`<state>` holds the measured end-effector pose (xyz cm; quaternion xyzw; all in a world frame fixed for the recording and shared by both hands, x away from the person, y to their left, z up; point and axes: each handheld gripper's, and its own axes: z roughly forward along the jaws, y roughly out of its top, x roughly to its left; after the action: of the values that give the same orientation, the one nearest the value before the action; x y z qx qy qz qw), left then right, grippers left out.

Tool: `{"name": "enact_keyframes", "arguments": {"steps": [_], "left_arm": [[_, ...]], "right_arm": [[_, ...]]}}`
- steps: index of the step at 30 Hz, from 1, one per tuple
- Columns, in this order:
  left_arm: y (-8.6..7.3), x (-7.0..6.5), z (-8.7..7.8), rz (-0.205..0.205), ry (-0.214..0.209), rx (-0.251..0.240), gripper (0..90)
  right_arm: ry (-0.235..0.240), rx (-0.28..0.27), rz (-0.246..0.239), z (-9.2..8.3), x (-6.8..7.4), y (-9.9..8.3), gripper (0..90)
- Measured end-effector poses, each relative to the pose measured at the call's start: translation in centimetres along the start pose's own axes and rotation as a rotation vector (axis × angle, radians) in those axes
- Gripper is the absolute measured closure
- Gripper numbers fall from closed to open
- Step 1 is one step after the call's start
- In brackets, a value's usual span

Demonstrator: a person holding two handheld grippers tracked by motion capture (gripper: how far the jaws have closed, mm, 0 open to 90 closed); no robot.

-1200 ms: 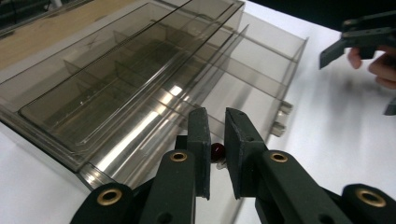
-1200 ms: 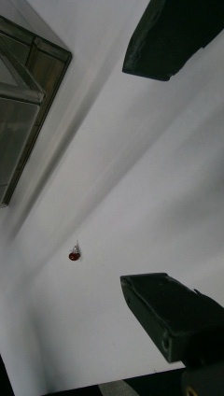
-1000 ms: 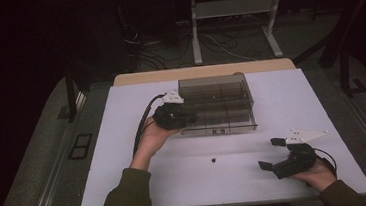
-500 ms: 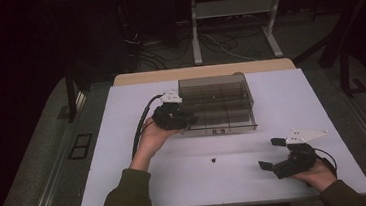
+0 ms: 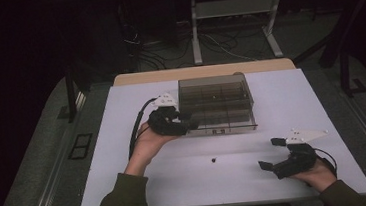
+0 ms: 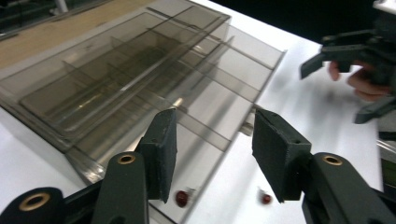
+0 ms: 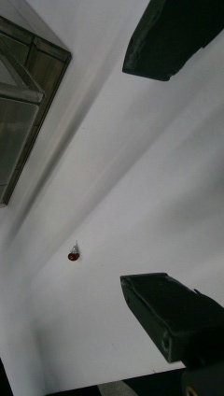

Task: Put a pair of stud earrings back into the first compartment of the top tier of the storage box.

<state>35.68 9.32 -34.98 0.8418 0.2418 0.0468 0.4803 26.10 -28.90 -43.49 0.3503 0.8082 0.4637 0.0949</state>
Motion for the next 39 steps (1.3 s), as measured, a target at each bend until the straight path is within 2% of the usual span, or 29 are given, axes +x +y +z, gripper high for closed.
{"name": "enact_keyframes", "arguments": {"steps": [8,20,28,35,39], "left_arm": [[-0.2,-1.6,-0.2,0.027,-0.014,-0.016,43.8],[-1.4,-3.8,0.4,0.05,-0.048,-0.003,39.3],[-3.0,-5.1,1.4,0.069,-0.069,0.011,37.8],[-4.5,-5.5,2.3,0.061,-0.077,0.027,37.1],[-5.5,-5.6,3.1,0.071,-0.075,0.042,36.8]], "right_arm": [[-0.002,0.001,0.004,0.0,0.0,0.0,0.5],[-0.003,0.0,-0.005,0.0,-0.1,0.0,0.5],[-0.004,0.0,0.0,0.0,0.0,0.0,0.5],[-0.002,-0.001,-0.001,-0.1,0.0,0.0,0.5],[-0.002,-0.002,-0.001,-0.1,0.0,0.0,0.5]]}}
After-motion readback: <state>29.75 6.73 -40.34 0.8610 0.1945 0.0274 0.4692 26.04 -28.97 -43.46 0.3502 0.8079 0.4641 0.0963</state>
